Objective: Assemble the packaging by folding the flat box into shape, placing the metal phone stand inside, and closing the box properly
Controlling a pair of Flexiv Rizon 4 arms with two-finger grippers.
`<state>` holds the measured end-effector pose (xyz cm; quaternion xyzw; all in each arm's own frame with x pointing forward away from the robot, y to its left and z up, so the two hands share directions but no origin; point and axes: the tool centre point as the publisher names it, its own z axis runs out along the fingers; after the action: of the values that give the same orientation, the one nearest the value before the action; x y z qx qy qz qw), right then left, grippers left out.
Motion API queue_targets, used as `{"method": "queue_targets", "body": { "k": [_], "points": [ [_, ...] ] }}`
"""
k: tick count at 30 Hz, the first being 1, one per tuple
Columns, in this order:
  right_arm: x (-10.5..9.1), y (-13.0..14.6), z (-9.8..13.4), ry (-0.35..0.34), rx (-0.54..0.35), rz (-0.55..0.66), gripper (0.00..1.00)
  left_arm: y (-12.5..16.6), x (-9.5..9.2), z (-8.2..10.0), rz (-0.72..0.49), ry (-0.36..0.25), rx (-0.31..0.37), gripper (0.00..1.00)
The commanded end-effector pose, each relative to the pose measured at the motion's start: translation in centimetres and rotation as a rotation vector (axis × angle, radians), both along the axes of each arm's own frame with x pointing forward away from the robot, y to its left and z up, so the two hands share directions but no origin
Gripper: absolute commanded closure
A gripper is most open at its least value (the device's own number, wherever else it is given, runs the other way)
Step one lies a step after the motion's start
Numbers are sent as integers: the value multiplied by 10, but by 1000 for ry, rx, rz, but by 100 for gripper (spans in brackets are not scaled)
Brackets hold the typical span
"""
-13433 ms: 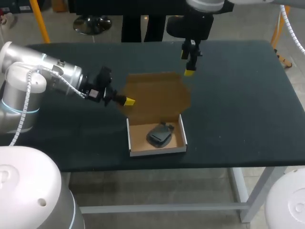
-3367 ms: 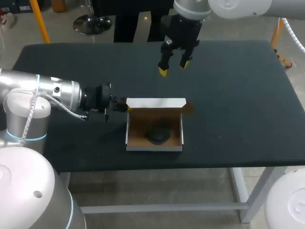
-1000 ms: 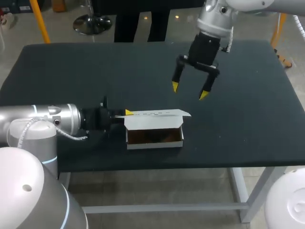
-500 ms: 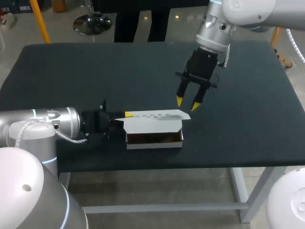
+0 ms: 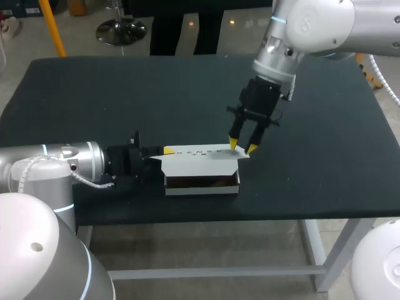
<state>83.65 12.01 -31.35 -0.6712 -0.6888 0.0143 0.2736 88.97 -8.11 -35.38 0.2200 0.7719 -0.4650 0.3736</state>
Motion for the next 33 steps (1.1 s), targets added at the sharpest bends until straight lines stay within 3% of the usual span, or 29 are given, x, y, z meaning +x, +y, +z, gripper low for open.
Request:
{"method": "queue_targets", "body": {
  "k": [1, 26, 29, 33],
  "points": [
    [-1, 1, -5, -17, 5, 2, 58, 2, 0, -7, -6, -2, -4, 100],
    [-7, 5, -23, -88, 3, 20, 58, 4, -6, -9, 0, -30, -21, 100],
    [-7, 5, -25, -92, -3, 17, 59, 6, -6, -9, 6, -39, -29, 90],
    [-7, 6, -27, -95, -4, 13, 59, 8, -7, -8, 10, -45, -33, 85]
  ]
}}
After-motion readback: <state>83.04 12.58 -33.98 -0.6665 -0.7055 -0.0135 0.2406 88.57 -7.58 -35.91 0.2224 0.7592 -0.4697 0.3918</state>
